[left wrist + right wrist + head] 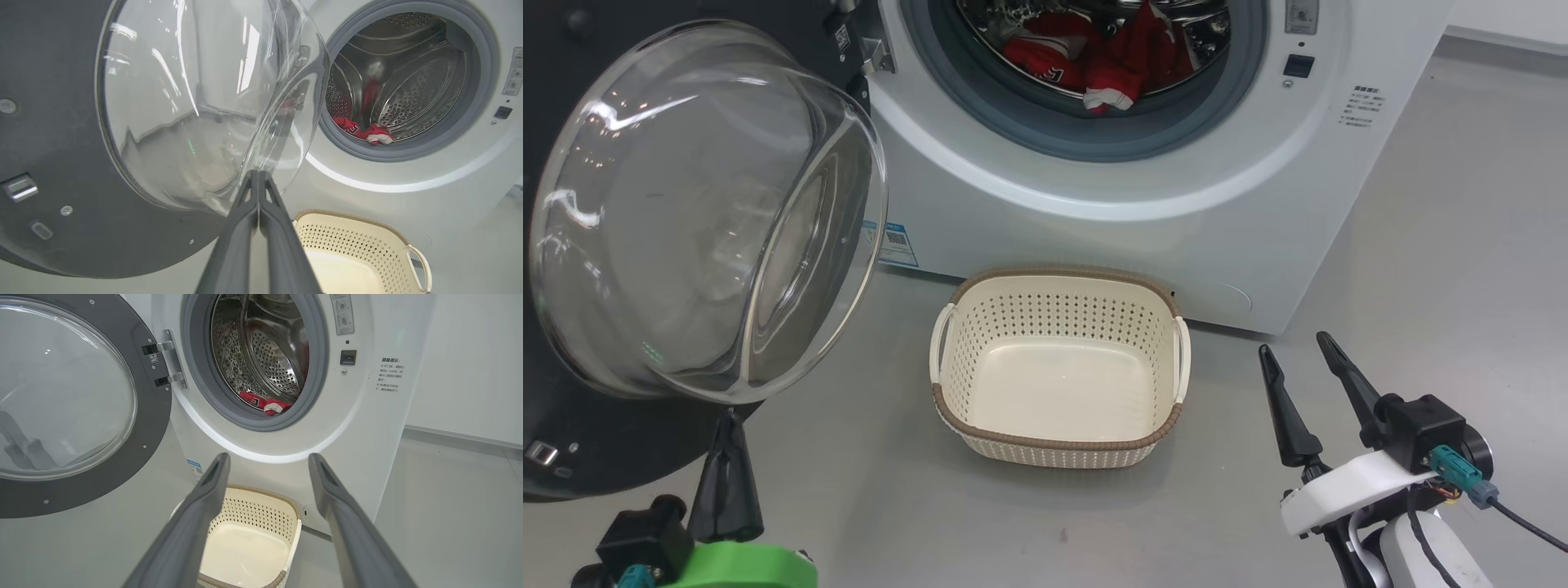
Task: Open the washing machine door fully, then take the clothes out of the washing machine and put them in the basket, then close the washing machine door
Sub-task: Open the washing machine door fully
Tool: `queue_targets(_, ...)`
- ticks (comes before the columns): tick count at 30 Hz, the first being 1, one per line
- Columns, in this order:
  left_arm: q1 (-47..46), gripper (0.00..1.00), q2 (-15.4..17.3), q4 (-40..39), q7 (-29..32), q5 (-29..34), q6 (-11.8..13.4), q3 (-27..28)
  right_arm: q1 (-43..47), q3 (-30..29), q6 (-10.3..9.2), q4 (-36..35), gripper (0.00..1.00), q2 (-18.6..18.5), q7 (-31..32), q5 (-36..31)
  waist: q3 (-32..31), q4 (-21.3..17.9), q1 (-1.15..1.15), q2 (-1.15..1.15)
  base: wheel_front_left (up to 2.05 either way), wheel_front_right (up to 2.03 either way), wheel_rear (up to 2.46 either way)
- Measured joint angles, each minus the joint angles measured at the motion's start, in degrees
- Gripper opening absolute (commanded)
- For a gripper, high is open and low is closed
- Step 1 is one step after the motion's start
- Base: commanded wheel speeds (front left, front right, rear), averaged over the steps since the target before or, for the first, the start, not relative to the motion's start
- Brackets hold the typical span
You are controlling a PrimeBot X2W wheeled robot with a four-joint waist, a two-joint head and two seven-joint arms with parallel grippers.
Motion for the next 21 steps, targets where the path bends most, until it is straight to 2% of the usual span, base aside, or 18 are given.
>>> queue_targets(2,0.65,0.41,0.0,-0.4,0.29,0.01,-0.29,-0.94,0.26,0.09,0.0,0.01,1.0,0.16,0.0,0.01,-0.44,-0.68,0.0,0.0,0.0,0.0,0.0)
queue_targets(3,0.99,0.77,-0.02,-0.49,0.52,0.0,-0.51,-1.47,0.4,0.09,0.0,0.01,1.0,0.21,0.0,0.07,-0.66,-1.05,0.0,0.0,0.0,0.0,0.0)
queue_targets(4,1.24,1.0,-0.03,-0.64,0.91,-0.01,-0.74,-1.94,0.59,0.09,0.0,0.01,1.0,0.24,0.0,0.08,-0.86,-1.42,0.0,0.0,0.0,0.0,0.0)
queue_targets(12,2.18,1.0,-0.02,-2.4,3.19,0.07,-1.53,-5.24,1.38,0.79,0.0,0.22,1.0,0.42,0.0,0.14,-2.03,-5.02,0.0,0.0,0.0,0.0,0.0)
queue_targets(21,2.22,1.0,-0.01,-4.08,4.17,0.53,-1.52,-5.49,2.21,0.54,-0.01,-1.42,1.0,0.68,0.0,0.14,-2.33,-10.08,0.0,0.0,0.0,0.0,0.0)
